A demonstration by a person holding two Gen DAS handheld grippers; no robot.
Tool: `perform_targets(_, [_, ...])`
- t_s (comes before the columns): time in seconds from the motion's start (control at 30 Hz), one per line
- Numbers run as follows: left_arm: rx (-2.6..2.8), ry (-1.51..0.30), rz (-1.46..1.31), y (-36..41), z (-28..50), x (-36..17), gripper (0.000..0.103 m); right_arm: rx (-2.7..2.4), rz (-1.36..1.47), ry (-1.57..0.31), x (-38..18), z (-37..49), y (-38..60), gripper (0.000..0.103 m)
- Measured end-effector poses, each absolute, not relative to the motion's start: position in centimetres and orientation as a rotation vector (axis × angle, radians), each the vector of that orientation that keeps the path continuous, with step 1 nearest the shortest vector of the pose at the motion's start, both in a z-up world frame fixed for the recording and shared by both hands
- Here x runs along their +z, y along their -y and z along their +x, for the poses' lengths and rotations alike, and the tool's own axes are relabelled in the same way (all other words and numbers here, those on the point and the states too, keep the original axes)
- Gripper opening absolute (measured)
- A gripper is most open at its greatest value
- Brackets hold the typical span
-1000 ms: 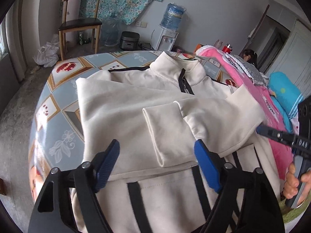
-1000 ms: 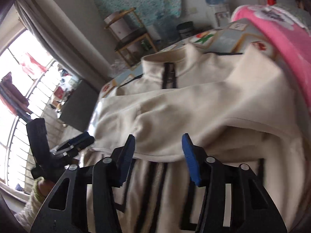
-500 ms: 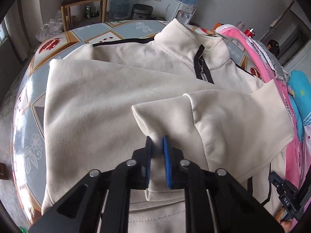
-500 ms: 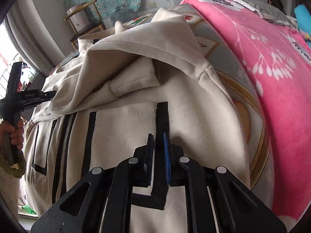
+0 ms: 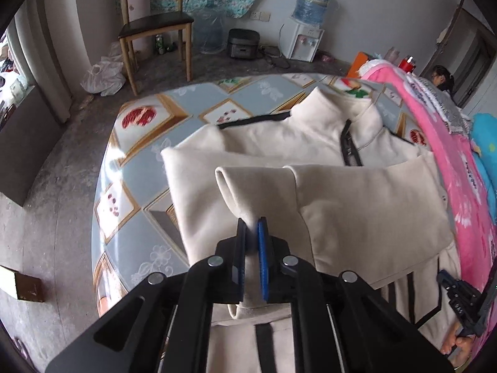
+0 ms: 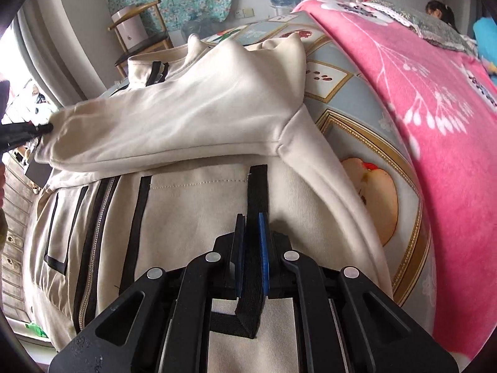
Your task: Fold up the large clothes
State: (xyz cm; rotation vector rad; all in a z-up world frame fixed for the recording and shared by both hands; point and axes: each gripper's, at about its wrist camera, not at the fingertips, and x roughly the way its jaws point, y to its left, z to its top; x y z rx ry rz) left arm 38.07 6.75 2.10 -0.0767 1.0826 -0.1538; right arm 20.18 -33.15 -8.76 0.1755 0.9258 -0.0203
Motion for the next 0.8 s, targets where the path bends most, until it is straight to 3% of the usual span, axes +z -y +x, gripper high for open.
perform_targets(0.5, [-0.112,-1.127,-0.112,-9.1,37.2,-1.6,0.008,0.004,0.232,-0.949,-8.5,20.7,34.1,0.01])
perform_targets(0.57, [-0.115,-1.118,-0.107,-9.1,37.3,-1.7,0.012,0.009,0.238,-0.964,-8.1,20.8,34.1,0.021])
perform_targets(0.6, [-0.117,-1.116,-0.106,-9.2,37.2,-1.7,0.014,0.002,0.238,-0.968,-7.6,20.6,34.2,0.035])
perform_targets(0.73, [-0.106,-1.053,-0.118,-10.2,36.4,-0.4,0.024,0.032,0.22,-0.907,-3.7,19.6,34.7,0.045])
perform_targets(0.8, [-0.103,-0.994,-0.138,-11.1,35.9,0.8,0.025,0.03,0.195,-0.87,-1.6,19.6,35.2,0.05])
